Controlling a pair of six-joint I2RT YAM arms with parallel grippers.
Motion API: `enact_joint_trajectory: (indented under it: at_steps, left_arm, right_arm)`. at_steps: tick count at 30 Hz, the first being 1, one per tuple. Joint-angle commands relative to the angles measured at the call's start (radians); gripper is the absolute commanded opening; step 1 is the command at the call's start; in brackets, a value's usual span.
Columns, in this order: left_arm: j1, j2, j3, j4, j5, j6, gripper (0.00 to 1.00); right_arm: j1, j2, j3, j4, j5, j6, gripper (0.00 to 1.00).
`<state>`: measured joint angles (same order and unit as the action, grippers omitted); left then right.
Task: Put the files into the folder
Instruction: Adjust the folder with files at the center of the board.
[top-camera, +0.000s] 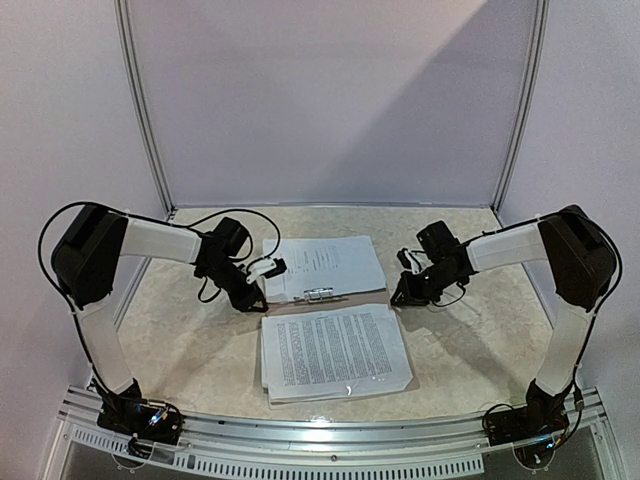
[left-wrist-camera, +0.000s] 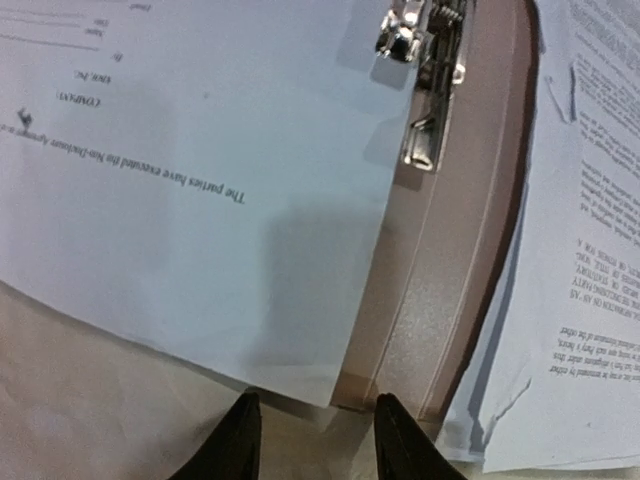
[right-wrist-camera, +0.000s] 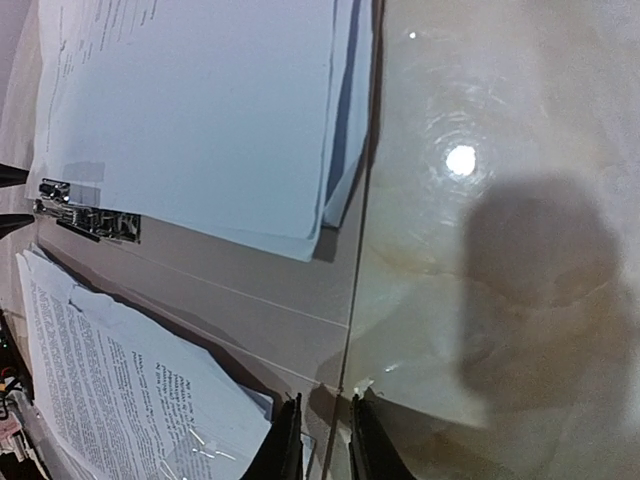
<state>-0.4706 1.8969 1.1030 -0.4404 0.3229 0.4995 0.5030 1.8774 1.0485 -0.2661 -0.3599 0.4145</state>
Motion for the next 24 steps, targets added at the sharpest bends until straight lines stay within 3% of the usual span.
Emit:
enact_joint_trajectory:
  at_steps: [1, 9, 16, 24]
  left_arm:
    - [-0.040, 0.073, -0.074, -0.038, 0.060, 0.010, 0.40]
    - [-0.041, 0.090, -0.119, -0.057, 0.142, 0.024, 0.38]
    - [-0.032, 0.064, -0.140, -0.060, 0.131, 0.034, 0.40]
    - [0.027, -0.005, -0.052, -0.182, 0.109, 0.101, 0.45]
  right_arm:
    - [0.004, -0.009, -0.079, 0.050, -0.092, 0.048, 0.17]
    - [0.005, -0.039, -0.139, 0.072, -0.146, 0.075, 0.12]
    - [0.009, -0.096, -0.221, 0.116, -0.156, 0.112, 0.10]
    - [0.009, -0.173, -0.163, -0.032, -0.037, 0.075, 0.12]
